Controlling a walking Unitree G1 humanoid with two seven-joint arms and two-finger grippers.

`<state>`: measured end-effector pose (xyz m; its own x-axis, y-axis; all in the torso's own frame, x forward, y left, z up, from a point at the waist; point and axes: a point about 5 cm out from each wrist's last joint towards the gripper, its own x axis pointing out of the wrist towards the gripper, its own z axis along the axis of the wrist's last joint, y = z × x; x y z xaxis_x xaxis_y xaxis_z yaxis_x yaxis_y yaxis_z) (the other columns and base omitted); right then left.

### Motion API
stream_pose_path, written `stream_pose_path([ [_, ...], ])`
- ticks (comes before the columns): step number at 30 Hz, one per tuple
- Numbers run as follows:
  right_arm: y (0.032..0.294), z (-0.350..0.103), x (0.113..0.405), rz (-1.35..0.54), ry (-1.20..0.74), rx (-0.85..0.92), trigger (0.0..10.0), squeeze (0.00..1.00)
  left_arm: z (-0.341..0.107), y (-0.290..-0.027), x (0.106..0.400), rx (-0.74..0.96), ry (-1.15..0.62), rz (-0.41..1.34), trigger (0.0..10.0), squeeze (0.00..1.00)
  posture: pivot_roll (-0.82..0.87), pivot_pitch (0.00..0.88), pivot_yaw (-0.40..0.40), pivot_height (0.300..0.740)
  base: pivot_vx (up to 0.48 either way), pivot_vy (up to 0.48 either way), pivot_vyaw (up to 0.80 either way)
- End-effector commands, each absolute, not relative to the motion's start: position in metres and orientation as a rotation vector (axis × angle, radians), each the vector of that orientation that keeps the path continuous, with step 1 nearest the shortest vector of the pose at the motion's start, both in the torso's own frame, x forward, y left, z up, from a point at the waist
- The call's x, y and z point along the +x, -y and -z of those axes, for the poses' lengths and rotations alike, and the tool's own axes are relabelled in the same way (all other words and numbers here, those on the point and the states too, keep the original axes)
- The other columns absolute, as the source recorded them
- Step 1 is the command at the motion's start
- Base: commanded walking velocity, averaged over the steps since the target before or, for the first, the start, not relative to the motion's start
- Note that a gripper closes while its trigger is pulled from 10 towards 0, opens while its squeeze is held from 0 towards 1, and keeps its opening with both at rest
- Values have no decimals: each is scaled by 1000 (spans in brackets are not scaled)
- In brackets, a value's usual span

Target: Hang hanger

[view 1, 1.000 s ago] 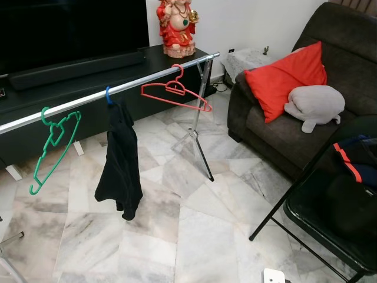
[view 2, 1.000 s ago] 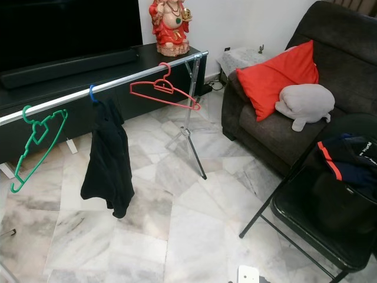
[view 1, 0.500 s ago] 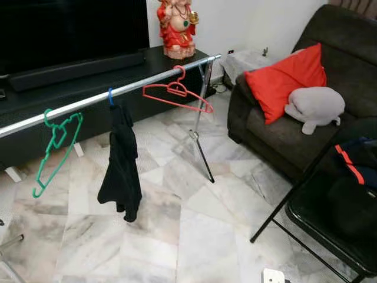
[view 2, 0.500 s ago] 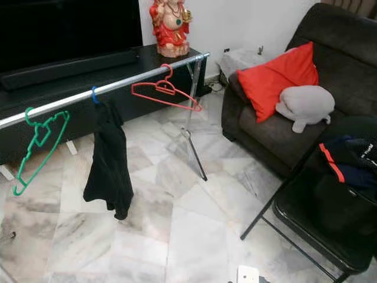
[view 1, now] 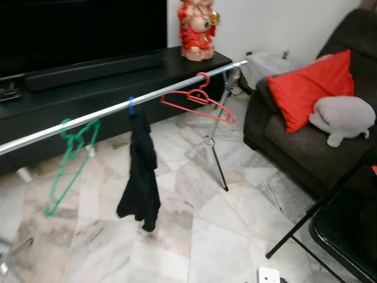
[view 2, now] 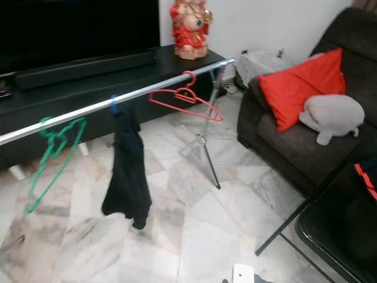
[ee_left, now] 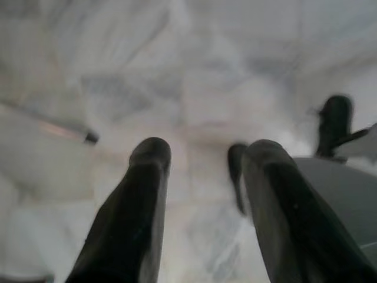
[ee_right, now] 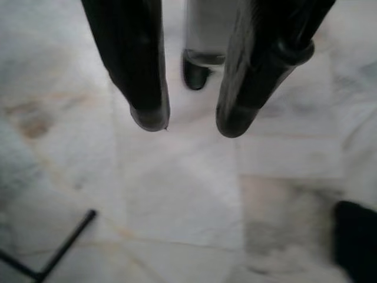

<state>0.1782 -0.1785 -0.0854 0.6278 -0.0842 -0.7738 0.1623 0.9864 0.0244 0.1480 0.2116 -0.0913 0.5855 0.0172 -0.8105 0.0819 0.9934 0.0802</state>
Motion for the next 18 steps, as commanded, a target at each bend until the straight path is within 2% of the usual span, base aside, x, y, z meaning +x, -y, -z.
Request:
stream_pose_path([
  [1, 175, 85, 180, 138, -880, 99, 10000, 0, 94, -218, 139, 122, -977, 31, 10000, 0, 84, 66, -20, 740, 292, 0, 0],
  [4, 175, 85, 180, 141, -884, 100, 10000, 0, 94, -218, 139, 123, -977, 31, 10000, 0, 84, 67, -20, 740, 295, 0, -296],
  [8, 175, 85, 180, 143, -884, 103, 10000, 0, 94, -219, 139, 124, -977, 32, 10000, 0, 85, 68, -19, 740, 289, 0, -791],
  [18, 176, 85, 180, 149, -885, 102, 10000, 0, 93, -219, 139, 133, -977, 33, 10000, 0, 85, 70, -20, 740, 0, 0, -788],
])
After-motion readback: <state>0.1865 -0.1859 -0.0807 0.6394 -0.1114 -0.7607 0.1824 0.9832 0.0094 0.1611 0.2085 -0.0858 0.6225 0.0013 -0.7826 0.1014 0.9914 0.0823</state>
